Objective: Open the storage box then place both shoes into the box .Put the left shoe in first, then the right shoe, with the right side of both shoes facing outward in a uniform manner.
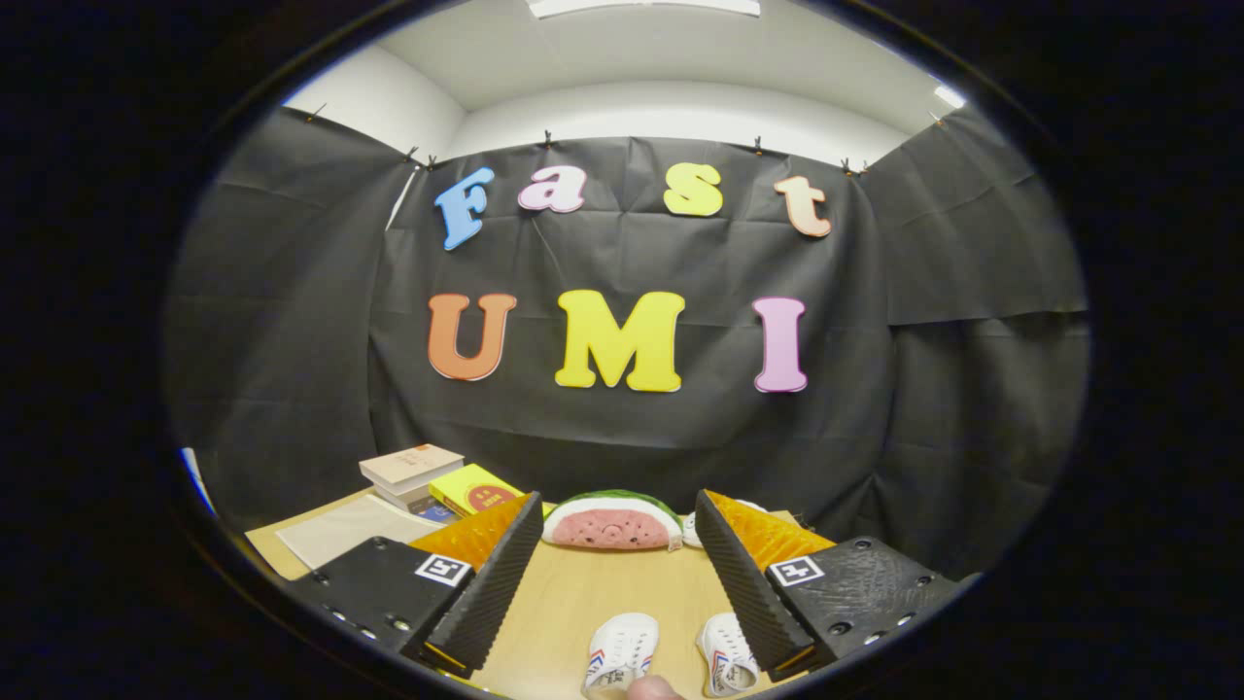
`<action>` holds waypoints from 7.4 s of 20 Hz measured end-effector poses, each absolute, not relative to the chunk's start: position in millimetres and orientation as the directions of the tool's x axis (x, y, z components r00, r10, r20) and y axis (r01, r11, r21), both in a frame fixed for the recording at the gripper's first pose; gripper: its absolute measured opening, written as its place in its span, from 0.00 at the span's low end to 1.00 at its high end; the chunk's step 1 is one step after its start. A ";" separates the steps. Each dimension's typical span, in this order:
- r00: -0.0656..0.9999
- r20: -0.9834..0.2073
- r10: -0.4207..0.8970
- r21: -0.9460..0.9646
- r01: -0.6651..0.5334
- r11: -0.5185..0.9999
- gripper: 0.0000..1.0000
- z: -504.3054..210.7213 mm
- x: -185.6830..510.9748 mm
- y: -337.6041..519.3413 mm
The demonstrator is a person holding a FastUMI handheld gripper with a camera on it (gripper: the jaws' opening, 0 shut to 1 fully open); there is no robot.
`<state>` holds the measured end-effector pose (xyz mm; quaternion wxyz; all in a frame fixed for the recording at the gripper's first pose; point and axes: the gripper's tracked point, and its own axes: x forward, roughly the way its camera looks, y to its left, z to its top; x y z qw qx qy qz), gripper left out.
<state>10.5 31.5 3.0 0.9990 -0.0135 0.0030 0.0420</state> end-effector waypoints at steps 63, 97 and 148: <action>0.530 -0.477 0.701 0.691 -0.266 0.672 0.30 -216.1 74.2 277.9; 0.614 -0.338 0.713 0.157 -0.710 0.686 0.85 -0.7 -4.9 508.9; 0.272 -0.901 0.338 0.374 0.090 0.923 0.10 -350.9 67.6 -3.3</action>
